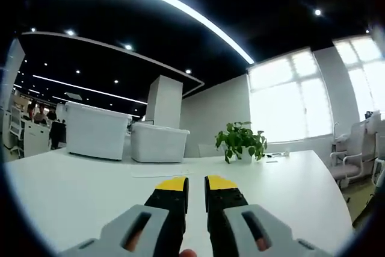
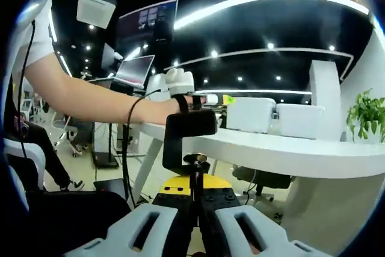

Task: Clamp the fixed fixture on the desktop, loosen the retaining clip, secure it to the edge of the desk, and tighten the retaining clip.

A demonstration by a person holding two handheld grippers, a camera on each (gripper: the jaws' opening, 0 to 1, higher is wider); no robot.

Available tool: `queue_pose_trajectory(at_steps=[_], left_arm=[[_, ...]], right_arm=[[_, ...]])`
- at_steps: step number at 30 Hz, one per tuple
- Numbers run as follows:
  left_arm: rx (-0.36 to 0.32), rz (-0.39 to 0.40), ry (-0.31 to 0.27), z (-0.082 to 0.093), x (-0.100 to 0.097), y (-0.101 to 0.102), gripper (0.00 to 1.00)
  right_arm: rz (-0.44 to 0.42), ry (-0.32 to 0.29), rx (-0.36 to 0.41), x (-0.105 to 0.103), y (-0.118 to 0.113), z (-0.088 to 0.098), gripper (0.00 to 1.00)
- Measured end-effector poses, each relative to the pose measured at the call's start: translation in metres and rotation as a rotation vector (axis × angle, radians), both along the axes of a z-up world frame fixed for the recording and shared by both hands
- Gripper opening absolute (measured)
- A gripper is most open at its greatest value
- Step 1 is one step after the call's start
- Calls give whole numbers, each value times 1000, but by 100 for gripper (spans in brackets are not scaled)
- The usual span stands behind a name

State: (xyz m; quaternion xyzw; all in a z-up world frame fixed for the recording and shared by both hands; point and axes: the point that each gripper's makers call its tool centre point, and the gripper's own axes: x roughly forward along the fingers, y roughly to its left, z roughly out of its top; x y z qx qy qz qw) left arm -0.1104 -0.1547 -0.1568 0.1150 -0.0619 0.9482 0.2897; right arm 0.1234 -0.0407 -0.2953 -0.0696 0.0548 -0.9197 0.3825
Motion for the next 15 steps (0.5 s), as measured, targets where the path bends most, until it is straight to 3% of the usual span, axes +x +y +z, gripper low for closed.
queue_pose_trajectory(at_steps=[5, 15], left_arm=[[-1, -8, 7, 1, 0, 2, 11], [4, -30, 15, 3, 2, 6, 11]], right_arm=[[5, -52, -52, -7, 0, -6, 0], [6, -98, -92, -21, -1, -9, 0]])
